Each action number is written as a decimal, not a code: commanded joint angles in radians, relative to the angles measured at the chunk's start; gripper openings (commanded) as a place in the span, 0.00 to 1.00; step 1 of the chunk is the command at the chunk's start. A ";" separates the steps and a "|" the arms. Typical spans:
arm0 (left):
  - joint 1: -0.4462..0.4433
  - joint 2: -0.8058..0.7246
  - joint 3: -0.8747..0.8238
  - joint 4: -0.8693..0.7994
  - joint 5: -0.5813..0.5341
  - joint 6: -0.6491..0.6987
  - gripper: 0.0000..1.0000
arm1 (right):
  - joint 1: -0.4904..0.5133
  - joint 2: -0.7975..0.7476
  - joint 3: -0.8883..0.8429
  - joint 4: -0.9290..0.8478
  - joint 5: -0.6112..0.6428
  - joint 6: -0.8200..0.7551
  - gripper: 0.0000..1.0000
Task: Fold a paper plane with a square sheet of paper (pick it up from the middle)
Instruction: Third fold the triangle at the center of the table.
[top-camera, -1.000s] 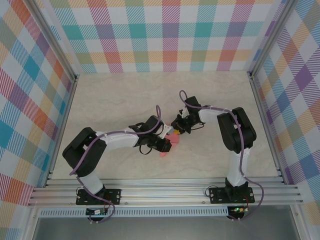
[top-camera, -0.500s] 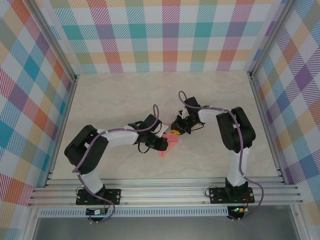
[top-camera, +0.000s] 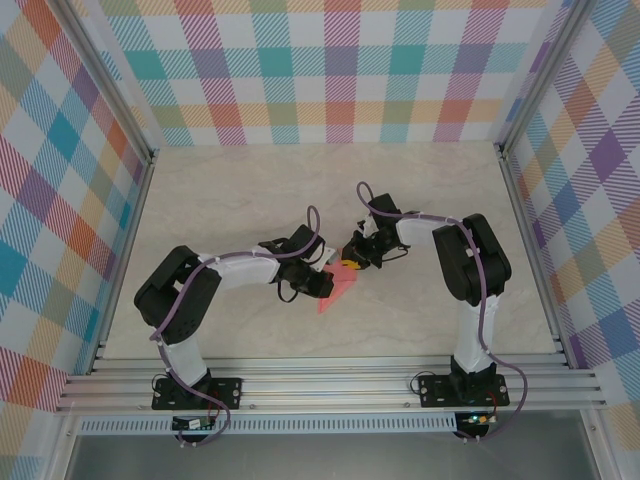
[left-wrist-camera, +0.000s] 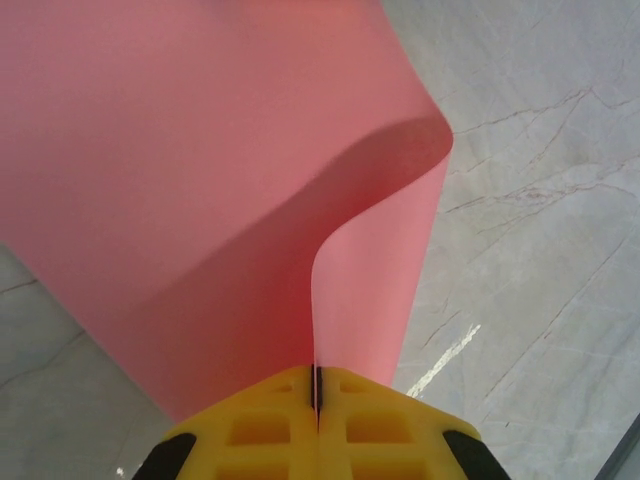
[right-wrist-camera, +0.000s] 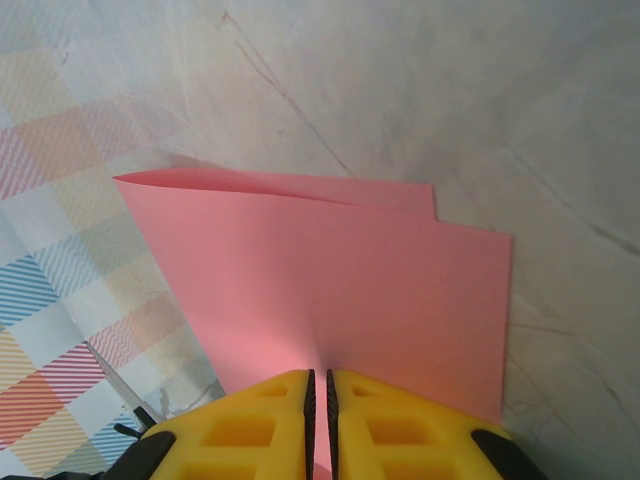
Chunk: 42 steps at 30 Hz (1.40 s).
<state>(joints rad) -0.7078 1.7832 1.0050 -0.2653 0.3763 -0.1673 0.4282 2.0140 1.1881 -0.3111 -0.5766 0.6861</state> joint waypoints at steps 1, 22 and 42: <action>0.014 0.023 0.037 -0.056 -0.025 0.029 0.00 | 0.009 0.041 0.001 -0.049 0.061 -0.025 0.15; 0.020 0.041 0.061 -0.079 -0.057 0.036 0.00 | 0.011 0.038 -0.001 -0.060 0.068 -0.026 0.15; 0.019 0.054 0.045 -0.076 -0.089 0.007 0.00 | 0.011 0.050 0.005 -0.066 0.072 -0.025 0.16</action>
<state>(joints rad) -0.7029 1.8221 1.0462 -0.3157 0.3115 -0.1497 0.4332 2.0144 1.1954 -0.3237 -0.5652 0.6720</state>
